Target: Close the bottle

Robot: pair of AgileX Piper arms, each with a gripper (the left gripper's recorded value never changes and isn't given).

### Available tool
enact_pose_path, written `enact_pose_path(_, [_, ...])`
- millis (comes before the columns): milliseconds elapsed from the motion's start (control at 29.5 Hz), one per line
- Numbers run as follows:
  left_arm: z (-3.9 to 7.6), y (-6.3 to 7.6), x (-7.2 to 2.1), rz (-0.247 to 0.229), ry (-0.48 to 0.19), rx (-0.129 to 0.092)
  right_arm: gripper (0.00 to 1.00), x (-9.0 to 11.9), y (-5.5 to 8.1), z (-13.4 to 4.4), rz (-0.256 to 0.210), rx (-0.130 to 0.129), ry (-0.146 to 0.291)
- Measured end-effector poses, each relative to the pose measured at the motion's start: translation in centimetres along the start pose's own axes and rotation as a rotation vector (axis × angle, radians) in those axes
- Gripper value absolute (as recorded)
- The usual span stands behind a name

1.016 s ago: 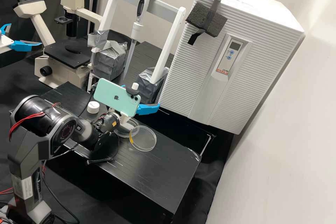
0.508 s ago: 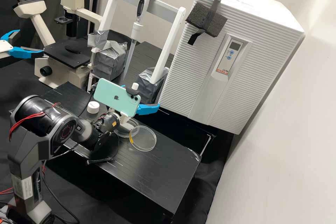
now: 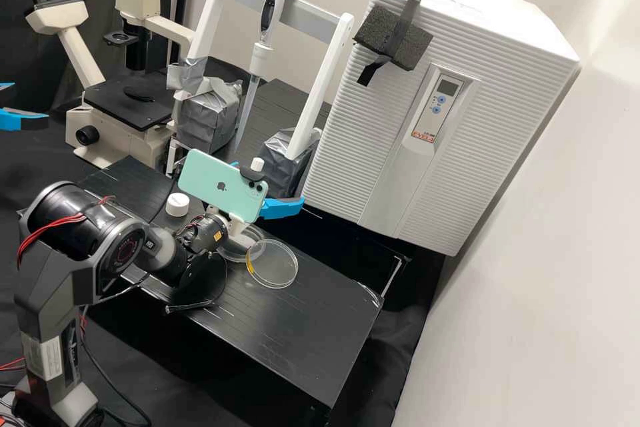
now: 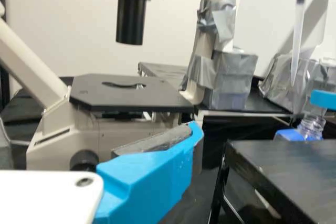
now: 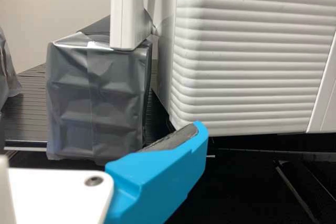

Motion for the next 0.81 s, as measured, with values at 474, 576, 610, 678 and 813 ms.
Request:
enact_pose_path(474, [0.8,-2.2,0.05,-0.098,-0.048,-0.042,1.0,0.0,0.0,0.0,0.0,0.0,0.0])
enact_pose_path(576, [0.9,-2.3,0.14,-0.104,-0.054,-0.044,1.0,0.0,0.0,0.0,0.0,0.0,0.0])
enact_pose_path(610, [1.0,-2.4,0.19,-0.109,-0.063,-0.043,1.0,0.0,0.0,0.0,0.0,0.0,0.0])
enact_pose_path(678, [1.2,-2.5,0.21,-0.118,-0.074,-0.04,1.0,0.0,0.0,0.0,0.0,0.0,0.0])
enact_pose_path(813, [1.4,-3.2,0.08,-0.156,-0.096,-0.042,1.0,0.0,0.0,0.0,0.0,0.0,0.0])
